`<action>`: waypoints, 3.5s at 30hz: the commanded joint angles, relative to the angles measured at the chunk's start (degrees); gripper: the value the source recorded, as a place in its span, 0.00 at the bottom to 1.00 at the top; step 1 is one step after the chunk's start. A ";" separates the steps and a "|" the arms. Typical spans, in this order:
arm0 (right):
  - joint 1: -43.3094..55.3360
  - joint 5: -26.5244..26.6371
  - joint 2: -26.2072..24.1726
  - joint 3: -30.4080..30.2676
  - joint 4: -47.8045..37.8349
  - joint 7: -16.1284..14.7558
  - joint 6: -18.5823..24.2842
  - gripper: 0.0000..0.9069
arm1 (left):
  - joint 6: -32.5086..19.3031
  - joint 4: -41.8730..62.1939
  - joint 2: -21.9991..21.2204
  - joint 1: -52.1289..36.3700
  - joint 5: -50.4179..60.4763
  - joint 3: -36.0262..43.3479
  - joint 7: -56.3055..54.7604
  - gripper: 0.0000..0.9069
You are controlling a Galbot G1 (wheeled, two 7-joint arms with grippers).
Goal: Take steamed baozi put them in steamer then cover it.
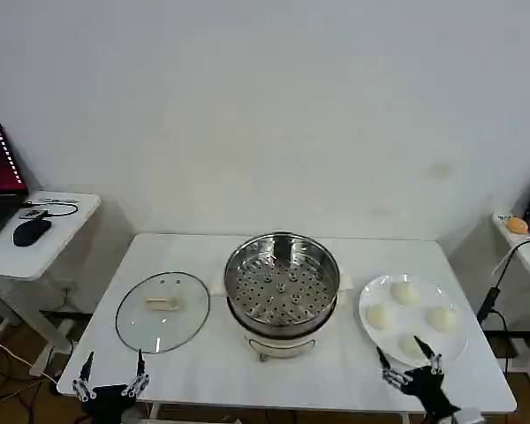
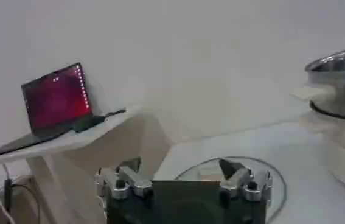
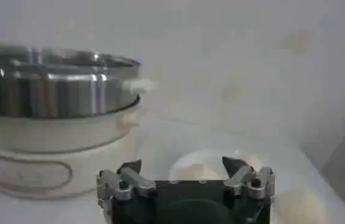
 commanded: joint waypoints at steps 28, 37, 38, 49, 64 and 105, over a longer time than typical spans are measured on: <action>94.99 -40.45 -26.80 -64.91 -55.34 -56.74 12.43 1.00 | 6.62 1.21 -1.08 -2.85 8.36 0.87 3.69 1.00; 97.72 -37.54 -16.72 -70.13 -66.70 -56.50 11.65 1.00 | 6.56 1.40 -0.96 -3.00 8.27 0.19 3.72 1.00; 97.65 -36.89 -15.97 -70.30 -67.30 -56.29 11.32 1.00 | 6.55 1.43 -0.95 -2.98 8.36 0.14 3.86 1.00; 96.82 -34.89 -14.03 -72.52 -68.45 -55.67 7.24 1.00 | 6.44 1.78 -1.20 -3.11 8.93 0.16 3.98 1.00; 95.39 -35.12 -12.69 -72.80 -69.94 -53.96 6.17 0.92 | 6.33 1.74 -1.36 -3.16 9.04 0.28 3.81 1.00; 122.16 -16.61 -18.40 -89.68 -51.75 -54.63 6.77 0.69 | 5.78 0.18 -1.49 -1.19 8.81 0.80 2.63 1.00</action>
